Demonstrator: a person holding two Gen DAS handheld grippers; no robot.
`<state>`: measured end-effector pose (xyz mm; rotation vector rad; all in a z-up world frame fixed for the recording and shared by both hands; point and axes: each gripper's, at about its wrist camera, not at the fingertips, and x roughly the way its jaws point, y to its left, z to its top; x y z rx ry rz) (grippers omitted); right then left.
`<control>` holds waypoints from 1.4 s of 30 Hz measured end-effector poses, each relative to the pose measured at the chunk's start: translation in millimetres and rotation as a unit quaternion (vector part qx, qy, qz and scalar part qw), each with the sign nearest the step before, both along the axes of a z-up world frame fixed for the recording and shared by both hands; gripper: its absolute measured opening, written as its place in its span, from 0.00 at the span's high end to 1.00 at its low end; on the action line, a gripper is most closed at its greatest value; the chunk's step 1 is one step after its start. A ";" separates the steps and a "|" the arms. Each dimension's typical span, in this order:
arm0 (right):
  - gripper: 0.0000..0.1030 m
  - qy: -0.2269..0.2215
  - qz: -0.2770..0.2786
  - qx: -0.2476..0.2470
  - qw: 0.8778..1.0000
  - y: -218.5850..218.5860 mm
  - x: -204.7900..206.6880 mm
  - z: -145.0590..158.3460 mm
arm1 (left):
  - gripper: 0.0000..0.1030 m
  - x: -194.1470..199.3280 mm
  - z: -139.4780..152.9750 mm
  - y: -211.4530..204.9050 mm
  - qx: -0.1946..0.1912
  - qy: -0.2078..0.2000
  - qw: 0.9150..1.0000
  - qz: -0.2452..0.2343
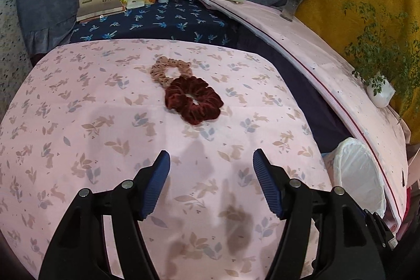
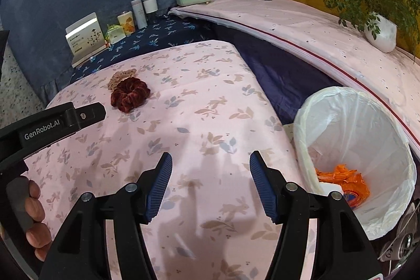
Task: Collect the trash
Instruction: 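Move both open tools back toward the brown scrunchies on the table, then grasp the beige polka-dot scrunchie with the left tool while the right tool grasps the dark red scrunchie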
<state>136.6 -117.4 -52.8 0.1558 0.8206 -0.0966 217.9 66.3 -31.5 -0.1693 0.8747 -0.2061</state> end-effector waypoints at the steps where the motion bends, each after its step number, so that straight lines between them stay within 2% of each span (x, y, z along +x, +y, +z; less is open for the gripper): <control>1: 0.42 0.001 0.005 -0.001 1.000 5.5 3.0 -0.4 | 0.40 2.0 -0.9 5.4 0.002 0.000 1.000 0.004; 9: 0.42 0.006 0.032 0.004 0.999 44.7 37.5 -1.4 | 0.40 23.7 -9.1 47.3 0.024 0.000 0.999 0.035; 11: 0.38 0.007 0.032 0.002 0.999 52.8 48.3 -2.3 | 0.40 32.8 -10.2 56.6 0.031 0.000 0.999 0.043; 15: 0.37 0.009 0.044 0.004 0.999 69.9 74.2 -4.5 | 0.39 55.6 -11.0 71.3 0.039 0.000 0.997 0.061; 19: 0.37 0.011 0.053 0.009 0.998 81.0 104.4 -6.5 | 0.32 85.8 -11.2 81.2 0.041 -0.003 0.996 0.080; 26: 0.37 0.025 0.054 0.015 0.998 88.5 158.8 -19.9 | 0.31 141.6 -19.6 74.7 0.048 0.006 0.996 0.074; 34: 0.40 0.053 0.055 0.027 0.997 89.7 185.9 -42.0 | 0.31 187.4 -44.0 53.9 0.060 0.021 0.997 0.051; 39: 0.49 0.050 0.056 0.015 0.997 89.5 189.6 -48.9 | 0.44 201.0 -59.1 46.4 0.055 0.039 0.997 0.041; 42: 0.63 0.047 0.057 0.009 0.997 89.4 189.8 -49.2 | 0.60 200.3 -65.4 42.6 0.062 0.041 0.996 0.039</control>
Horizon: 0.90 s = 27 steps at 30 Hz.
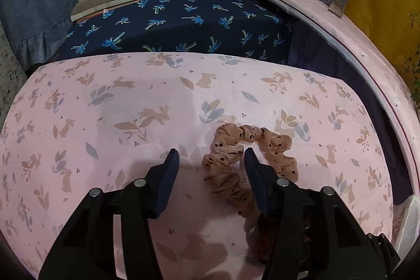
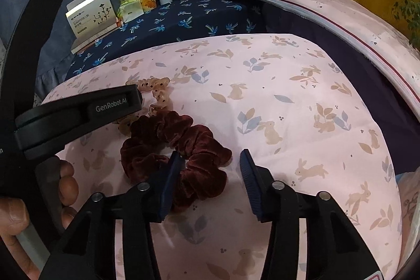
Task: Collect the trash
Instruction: 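Grasp the beige polka-dot scrunchie with the left tool while the right tool grasps the dark red scrunchie, then carry both scrunchies with both tools over the bin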
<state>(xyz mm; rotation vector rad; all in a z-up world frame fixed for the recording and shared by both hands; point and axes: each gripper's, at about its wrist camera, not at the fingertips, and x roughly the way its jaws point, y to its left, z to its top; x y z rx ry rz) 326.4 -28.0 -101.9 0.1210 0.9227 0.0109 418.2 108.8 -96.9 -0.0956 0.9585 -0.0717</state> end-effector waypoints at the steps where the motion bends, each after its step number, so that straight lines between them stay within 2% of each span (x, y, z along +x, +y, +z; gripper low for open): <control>1: 0.70 -0.002 0.003 -0.005 1.000 1.1 -1.4 -0.1 | 0.69 -1.8 -0.4 -1.6 0.005 -0.001 1.000 -0.003; 2: 0.74 -0.003 0.006 -0.010 1.000 1.6 -2.9 -0.2 | 0.76 -4.2 -0.9 -2.8 0.007 -0.001 1.000 -0.007; 7: 0.80 -0.008 0.011 -0.025 1.000 1.8 -20.1 -0.4 | 0.84 -24.9 -1.1 -3.2 -0.001 0.000 1.000 -0.012; 14: 0.83 -0.005 -0.002 -0.017 1.000 -12.5 -62.9 2.0 | 0.87 -75.4 1.8 -8.7 -0.014 0.007 1.000 -0.023; 27: 0.84 -0.006 -0.038 0.010 0.999 -49.7 -179.8 16.4 | 0.87 -191.0 23.8 -32.6 -0.026 0.007 0.998 -0.055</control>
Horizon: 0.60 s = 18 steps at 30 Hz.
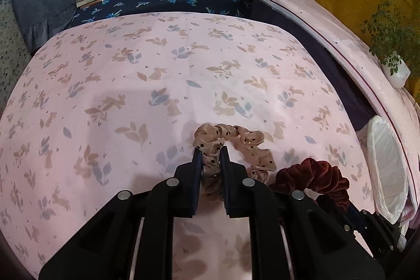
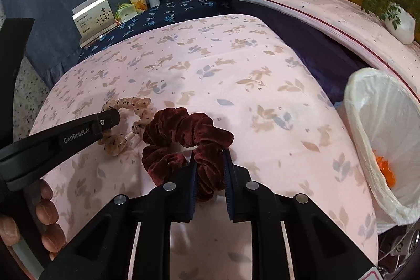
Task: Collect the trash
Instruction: 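Carry both scrunchies with both tools over the bin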
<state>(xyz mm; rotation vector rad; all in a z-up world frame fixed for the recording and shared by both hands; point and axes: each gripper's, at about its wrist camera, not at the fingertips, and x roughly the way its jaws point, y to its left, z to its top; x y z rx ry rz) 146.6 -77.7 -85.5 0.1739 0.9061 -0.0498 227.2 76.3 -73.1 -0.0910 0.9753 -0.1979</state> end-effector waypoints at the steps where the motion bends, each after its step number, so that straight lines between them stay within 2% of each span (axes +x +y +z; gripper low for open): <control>1: 0.84 -0.002 -0.005 0.000 1.000 -3.5 -7.9 1.8 | 0.87 -7.0 4.0 -2.4 -0.001 -0.003 1.000 -0.002; 8: 0.84 -0.022 -0.042 0.021 0.999 -43.1 -59.0 20.7 | 0.87 -54.8 31.6 -29.7 -0.008 -0.025 0.999 -0.029; 12: 0.84 -0.037 -0.058 0.017 0.997 -61.5 -84.1 32.7 | 0.87 -78.6 42.4 -53.2 -0.012 -0.034 0.998 -0.050; 18: 0.84 -0.054 -0.085 0.025 0.995 -92.5 -114.9 44.3 | 0.87 -104.7 48.0 -90.0 -0.015 -0.035 0.996 -0.082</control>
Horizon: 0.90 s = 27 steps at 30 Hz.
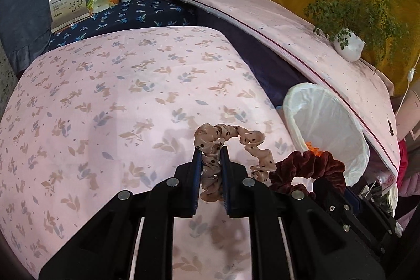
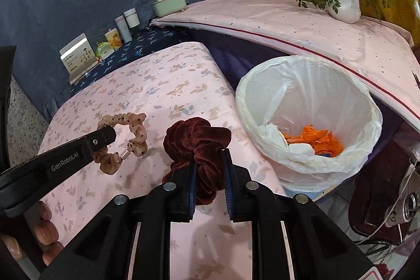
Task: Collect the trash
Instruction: 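Carry both scrunchies with both tools over the bin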
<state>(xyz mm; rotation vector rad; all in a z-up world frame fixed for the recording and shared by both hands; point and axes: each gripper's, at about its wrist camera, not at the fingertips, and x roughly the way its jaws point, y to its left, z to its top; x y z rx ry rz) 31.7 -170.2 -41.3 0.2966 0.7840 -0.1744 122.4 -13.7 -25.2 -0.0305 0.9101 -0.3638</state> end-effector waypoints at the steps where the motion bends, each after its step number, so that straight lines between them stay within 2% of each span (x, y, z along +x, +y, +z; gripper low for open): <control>1: 0.84 -0.002 -0.005 0.001 1.000 -5.5 -4.2 0.9 | 0.87 -3.2 0.5 -6.2 0.000 0.000 1.000 -0.005; 14: 0.84 -0.019 -0.059 0.018 0.998 -65.9 -34.2 8.0 | 0.87 -23.4 6.4 -64.4 0.004 -0.005 0.999 -0.049; 27: 0.84 -0.020 -0.079 0.027 0.996 -88.1 -46.3 5.0 | 0.87 -30.1 6.9 -91.0 0.014 -0.008 0.998 -0.068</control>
